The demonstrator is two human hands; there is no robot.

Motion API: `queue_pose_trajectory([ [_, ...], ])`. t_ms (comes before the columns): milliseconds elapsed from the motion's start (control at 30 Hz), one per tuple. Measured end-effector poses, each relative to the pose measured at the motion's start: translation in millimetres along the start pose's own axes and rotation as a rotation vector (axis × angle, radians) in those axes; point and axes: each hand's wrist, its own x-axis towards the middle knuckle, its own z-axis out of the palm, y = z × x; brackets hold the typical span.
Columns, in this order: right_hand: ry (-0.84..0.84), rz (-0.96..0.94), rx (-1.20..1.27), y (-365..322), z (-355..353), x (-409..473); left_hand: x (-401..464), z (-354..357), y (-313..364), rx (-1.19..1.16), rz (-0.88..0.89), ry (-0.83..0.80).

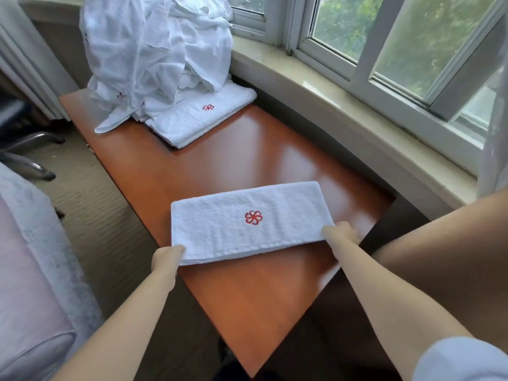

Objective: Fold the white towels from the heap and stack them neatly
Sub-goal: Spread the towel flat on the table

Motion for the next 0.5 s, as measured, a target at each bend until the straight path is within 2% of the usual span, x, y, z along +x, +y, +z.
queue_pose_trajectory([
  [67,-0.108,-0.01,0.169,-3,3,0,-2,0,5,-0.115,-0.072,-0.051],
  [133,-0.214,0.041,0.442,-10,7,-2,-8,-1,14,-0.184,-0.165,-0.102],
  [200,-0.262,0.109,0.604,-19,8,-10,-14,-3,23,-0.285,-0.201,-0.142],
  [300,-0.333,0.116,0.745,-36,8,-27,-26,-7,41,-0.436,-0.091,-0.16],
  [500,-0.61,0.074,1.041,-99,7,-86,-43,-36,96,-0.723,0.09,-0.287],
])
